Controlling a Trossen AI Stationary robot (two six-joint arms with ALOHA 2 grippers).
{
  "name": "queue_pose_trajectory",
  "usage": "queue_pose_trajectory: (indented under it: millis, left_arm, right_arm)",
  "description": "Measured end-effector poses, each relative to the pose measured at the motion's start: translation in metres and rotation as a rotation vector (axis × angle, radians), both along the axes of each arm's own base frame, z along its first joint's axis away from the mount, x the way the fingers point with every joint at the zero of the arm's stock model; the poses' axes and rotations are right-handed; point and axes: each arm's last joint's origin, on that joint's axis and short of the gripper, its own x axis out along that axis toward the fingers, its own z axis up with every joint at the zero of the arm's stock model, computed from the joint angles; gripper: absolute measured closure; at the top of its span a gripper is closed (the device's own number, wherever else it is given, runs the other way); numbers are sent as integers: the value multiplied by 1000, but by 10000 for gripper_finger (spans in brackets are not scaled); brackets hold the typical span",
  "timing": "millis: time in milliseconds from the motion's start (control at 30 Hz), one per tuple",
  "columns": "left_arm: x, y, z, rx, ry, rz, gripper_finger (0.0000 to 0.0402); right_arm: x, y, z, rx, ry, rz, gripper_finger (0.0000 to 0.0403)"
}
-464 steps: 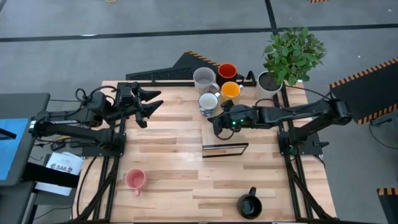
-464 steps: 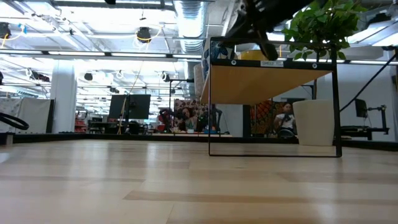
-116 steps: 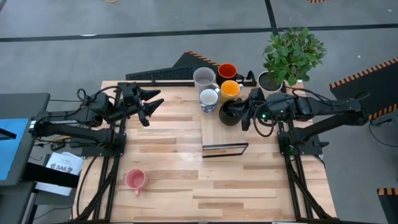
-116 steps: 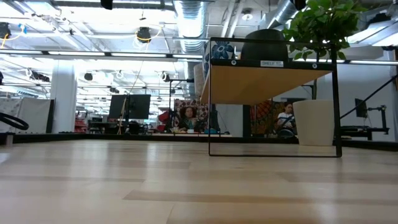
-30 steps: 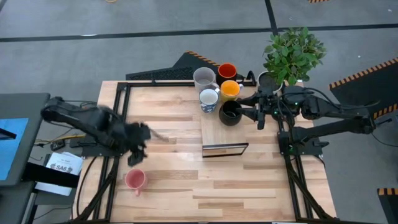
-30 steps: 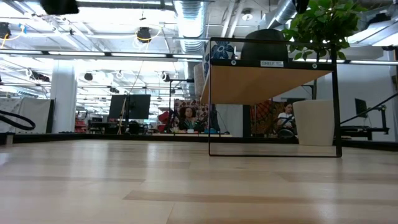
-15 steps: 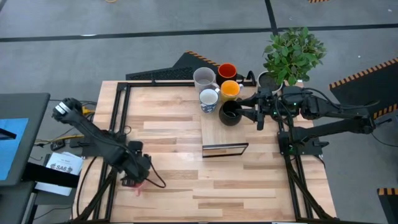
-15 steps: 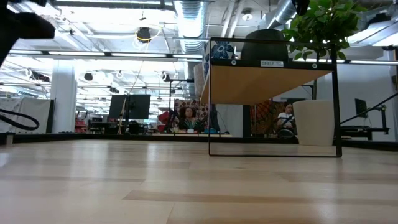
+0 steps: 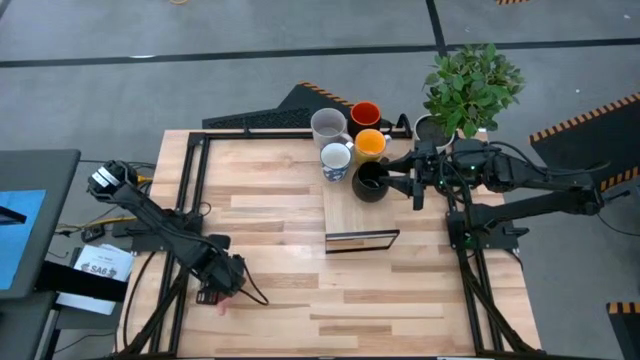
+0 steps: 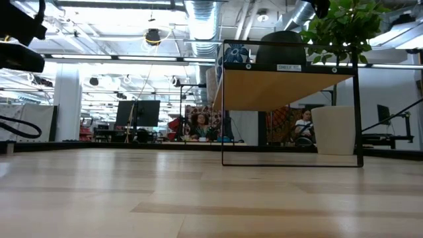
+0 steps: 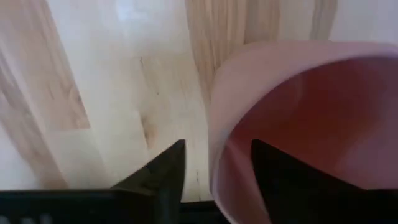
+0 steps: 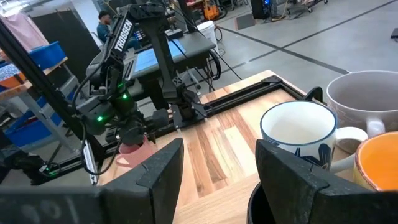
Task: Place coffee mugs
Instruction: Put the pink mug on the shelf
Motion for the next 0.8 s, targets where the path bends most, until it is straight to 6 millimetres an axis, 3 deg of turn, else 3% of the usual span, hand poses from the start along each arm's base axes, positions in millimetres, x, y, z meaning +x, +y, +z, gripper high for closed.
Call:
queue_pose_trajectory:
  millis: [167, 233, 367, 500, 667, 800]
  left_arm:
    - [5, 4, 8, -68, 12, -15, 357]
    - [9, 6, 18, -109, 3, -2, 387]
    - [10, 22, 53, -142, -75, 36, 395]
    - [20, 53, 106, -81, -268, 95, 397]
    - [49, 98, 176, 45, -531, 156, 399]
    - [87, 132, 203, 161, -545, 153, 399]
  right_arm:
    - [0, 0, 0, 1, 0, 0, 177]
    - [0, 0, 0, 1, 0, -1, 177]
    - [0, 0, 0, 2, -1, -1, 177]
    - [0, 0, 1, 1, -6, -1, 177]
    - [0, 0, 1, 0, -9, -1, 177]
    - [0, 0, 1, 0, -13, -2, 177]
